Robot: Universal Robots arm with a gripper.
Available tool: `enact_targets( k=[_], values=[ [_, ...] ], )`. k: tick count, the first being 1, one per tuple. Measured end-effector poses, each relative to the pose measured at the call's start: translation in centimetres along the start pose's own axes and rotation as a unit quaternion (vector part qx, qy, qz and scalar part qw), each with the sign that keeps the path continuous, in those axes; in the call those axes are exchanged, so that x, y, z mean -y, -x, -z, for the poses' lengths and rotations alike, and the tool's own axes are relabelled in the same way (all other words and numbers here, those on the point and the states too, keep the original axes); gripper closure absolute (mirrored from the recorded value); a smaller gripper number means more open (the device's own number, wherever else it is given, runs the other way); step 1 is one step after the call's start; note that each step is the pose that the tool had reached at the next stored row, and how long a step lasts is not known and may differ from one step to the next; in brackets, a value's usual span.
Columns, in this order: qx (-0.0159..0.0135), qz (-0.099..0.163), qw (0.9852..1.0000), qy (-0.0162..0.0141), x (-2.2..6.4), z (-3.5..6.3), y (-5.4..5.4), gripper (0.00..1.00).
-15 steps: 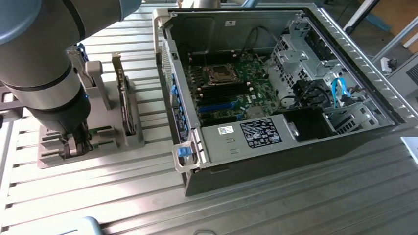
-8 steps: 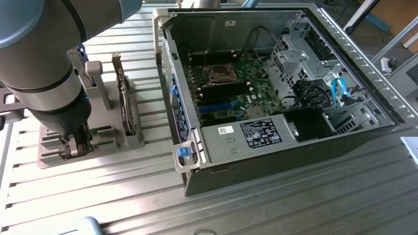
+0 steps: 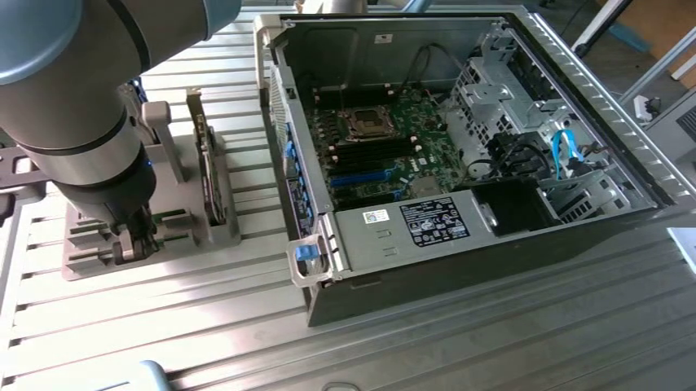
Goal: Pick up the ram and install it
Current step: 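Pick up the ram and move it above insertion slot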
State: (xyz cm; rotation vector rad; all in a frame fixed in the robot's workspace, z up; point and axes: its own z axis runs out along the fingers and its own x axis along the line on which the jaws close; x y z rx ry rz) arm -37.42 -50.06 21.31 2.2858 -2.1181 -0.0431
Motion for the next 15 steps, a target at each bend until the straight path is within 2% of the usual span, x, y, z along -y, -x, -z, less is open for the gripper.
enact_targets(
  k=[6, 7, 15],
  values=[
    [0.0001, 0.0, 1.0, -0.0001, 0.01, -0.01, 0.06, 0.71],
    [0.0, 0.0, 1.0, 0.0, 0.01, -0.01, 0.06, 0.78],
    [-0.0002, 0.0, 1.0, 0.0, 0.01, -0.12, 0.06, 0.78]
  ],
)
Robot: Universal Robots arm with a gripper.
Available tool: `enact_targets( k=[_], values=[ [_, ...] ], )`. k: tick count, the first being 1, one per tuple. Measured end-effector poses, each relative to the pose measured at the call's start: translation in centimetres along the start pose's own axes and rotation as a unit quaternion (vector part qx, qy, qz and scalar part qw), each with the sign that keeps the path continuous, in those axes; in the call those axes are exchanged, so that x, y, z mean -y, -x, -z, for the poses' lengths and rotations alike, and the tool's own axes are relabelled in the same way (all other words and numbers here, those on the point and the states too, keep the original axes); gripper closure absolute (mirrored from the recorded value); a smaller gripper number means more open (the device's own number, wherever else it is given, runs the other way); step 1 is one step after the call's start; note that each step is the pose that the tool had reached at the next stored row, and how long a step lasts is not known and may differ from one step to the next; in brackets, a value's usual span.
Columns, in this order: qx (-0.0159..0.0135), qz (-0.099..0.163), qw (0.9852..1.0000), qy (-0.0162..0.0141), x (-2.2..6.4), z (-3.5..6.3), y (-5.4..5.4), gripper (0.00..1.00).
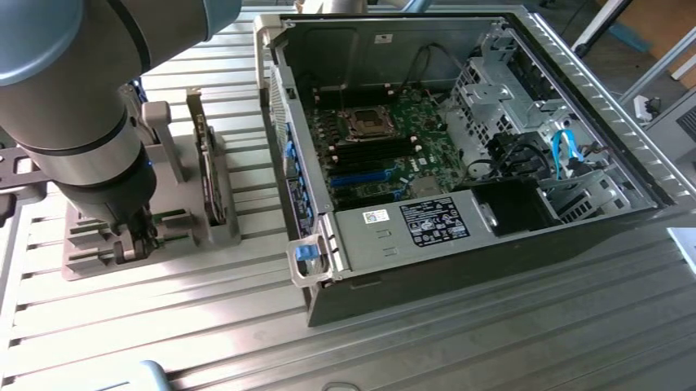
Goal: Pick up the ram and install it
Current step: 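Pick up the ram and move it above insertion slot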
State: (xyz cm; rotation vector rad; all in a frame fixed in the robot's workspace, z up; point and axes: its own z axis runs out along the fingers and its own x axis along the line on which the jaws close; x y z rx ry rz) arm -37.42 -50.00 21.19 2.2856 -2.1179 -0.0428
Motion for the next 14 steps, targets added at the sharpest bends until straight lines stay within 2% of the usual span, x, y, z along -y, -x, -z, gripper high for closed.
enact_targets(
  k=[10, 12, 13, 14],
  values=[
    [0.0001, 0.0, 1.0, -0.0002, 0.01, -0.03, 0.03, 0.78],
    [0.0001, 0.0, 1.0, -0.0003, 0.01, -0.02, 0.16, 0.8],
    [0.0002, 0.0, 1.0, -0.0004, 0.02, -0.02, 0.19, 0.86],
    [0.0003, 0.0, 1.0, -0.0005, 0.02, -0.03, 0.23, 0.88]
  ],
)
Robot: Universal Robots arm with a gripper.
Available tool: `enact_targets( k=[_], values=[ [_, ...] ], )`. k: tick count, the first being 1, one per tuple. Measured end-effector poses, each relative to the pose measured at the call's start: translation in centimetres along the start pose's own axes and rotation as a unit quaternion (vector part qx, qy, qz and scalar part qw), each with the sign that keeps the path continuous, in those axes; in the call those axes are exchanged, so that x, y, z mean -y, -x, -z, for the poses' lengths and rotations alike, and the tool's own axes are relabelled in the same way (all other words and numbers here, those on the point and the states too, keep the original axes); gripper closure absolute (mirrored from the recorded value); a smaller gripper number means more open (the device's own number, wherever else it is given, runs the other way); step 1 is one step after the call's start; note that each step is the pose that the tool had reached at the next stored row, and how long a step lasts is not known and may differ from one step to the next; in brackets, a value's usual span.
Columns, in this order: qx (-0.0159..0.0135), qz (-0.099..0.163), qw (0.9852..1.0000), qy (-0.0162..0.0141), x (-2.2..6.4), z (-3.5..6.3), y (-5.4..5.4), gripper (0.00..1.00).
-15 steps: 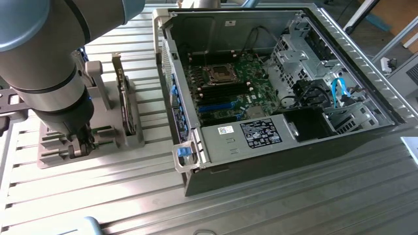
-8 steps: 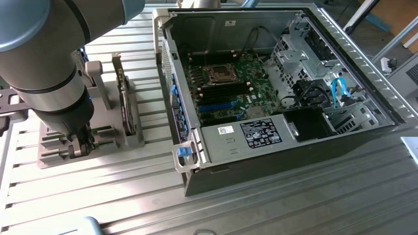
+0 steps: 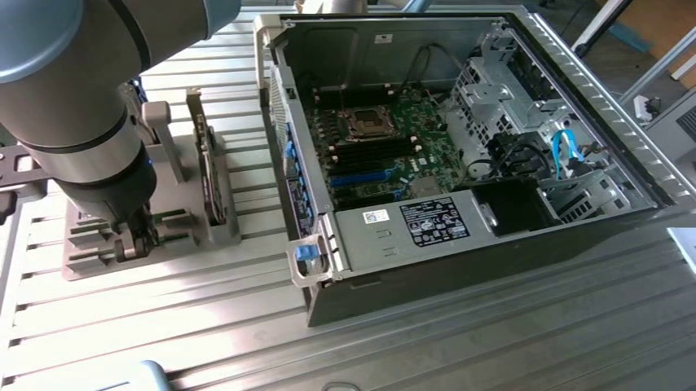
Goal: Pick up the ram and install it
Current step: 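Pick up the ram and move it above insertion slot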
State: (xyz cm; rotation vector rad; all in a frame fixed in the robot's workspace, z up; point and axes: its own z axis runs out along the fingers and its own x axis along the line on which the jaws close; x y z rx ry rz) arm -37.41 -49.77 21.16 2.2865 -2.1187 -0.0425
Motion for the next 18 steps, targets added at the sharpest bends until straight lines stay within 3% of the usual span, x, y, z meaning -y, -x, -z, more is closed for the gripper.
enact_targets(
  k=[18],
  values=[
    [0.0004, -0.008, 1.0, -0.0001, 0.0, 0.0, 0.07, 0.88]
  ],
)
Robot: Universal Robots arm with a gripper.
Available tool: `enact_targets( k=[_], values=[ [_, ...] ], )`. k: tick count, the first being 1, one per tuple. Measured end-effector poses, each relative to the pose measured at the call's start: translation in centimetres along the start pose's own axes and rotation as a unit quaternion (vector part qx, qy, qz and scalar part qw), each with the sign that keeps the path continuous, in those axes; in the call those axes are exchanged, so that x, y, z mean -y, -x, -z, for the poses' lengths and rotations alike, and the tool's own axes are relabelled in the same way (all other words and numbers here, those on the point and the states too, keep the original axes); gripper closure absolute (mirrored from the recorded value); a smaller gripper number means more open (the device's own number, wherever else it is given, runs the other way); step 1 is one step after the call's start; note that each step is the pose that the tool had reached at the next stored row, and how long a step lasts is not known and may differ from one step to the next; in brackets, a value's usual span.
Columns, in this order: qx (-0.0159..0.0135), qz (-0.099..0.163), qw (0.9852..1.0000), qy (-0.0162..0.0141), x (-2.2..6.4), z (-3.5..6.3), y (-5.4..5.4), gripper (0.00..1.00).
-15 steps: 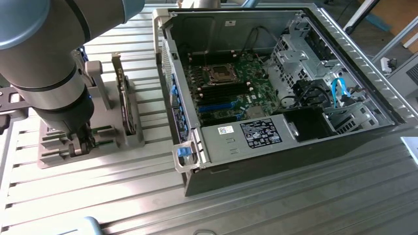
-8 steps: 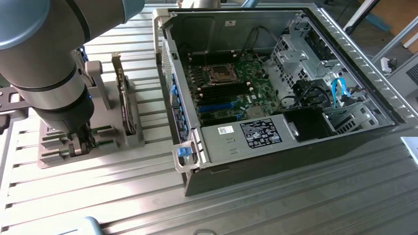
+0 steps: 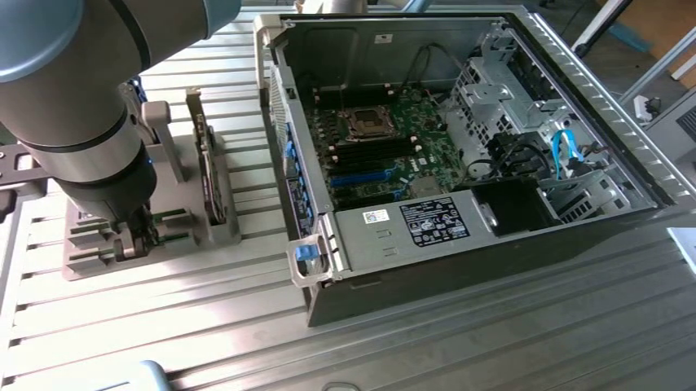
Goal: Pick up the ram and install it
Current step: 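Pick up the ram and move it above insertion slot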
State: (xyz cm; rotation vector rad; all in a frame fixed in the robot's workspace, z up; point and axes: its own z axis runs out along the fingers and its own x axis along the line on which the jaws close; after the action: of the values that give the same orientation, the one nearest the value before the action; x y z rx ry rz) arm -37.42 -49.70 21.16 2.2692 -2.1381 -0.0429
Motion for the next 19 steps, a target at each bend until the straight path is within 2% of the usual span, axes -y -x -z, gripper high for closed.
enact_targets(
  k=[11, 19],
  values=[
    [0.0, 0.0, 1.0, 0.0, -0.02, 0.57, 0.0, 0.88],
    [0.0, 0.0, 1.0, 0.0, -0.08, 2.28, 0.0, 0.88]
  ],
)
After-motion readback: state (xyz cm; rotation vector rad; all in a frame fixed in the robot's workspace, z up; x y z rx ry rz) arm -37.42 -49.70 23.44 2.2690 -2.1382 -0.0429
